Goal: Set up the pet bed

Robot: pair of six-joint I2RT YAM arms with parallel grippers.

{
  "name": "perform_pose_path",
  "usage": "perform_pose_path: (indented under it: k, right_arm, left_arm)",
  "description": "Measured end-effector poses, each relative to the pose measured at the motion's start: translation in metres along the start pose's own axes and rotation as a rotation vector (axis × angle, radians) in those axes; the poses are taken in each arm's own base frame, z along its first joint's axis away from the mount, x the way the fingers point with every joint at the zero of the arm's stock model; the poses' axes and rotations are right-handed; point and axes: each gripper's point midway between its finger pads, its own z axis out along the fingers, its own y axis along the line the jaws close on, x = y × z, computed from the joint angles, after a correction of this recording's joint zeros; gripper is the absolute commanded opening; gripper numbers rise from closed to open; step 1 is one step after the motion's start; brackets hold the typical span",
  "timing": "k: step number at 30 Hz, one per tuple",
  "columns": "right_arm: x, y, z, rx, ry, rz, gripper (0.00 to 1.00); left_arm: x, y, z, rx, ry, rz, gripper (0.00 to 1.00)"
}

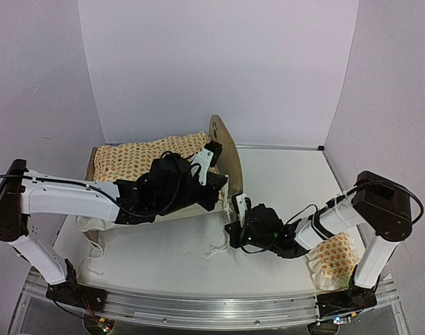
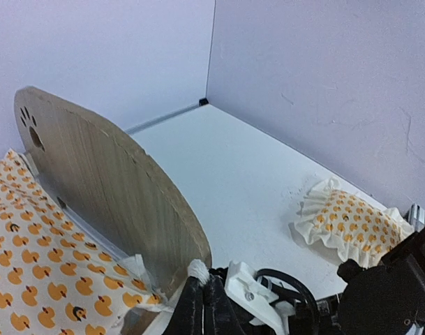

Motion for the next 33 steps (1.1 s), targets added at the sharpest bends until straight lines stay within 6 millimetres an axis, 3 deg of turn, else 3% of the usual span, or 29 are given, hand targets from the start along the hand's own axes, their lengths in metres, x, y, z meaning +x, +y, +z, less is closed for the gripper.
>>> perform_pose_path:
  k: [10,13,17,23,30,33]
  right_arm:
    - [-0.012,-0.008,0.005,0.038,-0.021,0.025,0.00]
    - [-0.014,-0.011,0.006,0.041,-0.023,0.037,0.00]
    - [-0.013,-0.019,0.009,0.054,-0.019,0.050,0.00]
    - [-0.015,-0.021,0.010,0.044,-0.022,0.064,0.00]
    - [-0.019,-0.026,0.004,0.057,-0.048,0.073,0.00]
    - [-0.026,-0.042,0.000,0.110,-0.071,0.093,0.00]
  left_arm:
    - [-0.021,0.004,-0.006,-0.020,-0.237,0.158,0.00]
    - [-0.015,0.004,-0.012,-0.020,-0.257,0.164,0.00]
    - [0.008,0.006,-0.037,-0.051,-0.244,0.124,0.00]
    - [0.030,0.034,-0.068,-0.200,-0.185,-0.017,0.00]
    - [0.054,0.066,-0.077,-0.371,-0.113,-0.120,0.00]
    - [0.046,0.065,-0.075,-0.386,-0.112,-0.099,0.00]
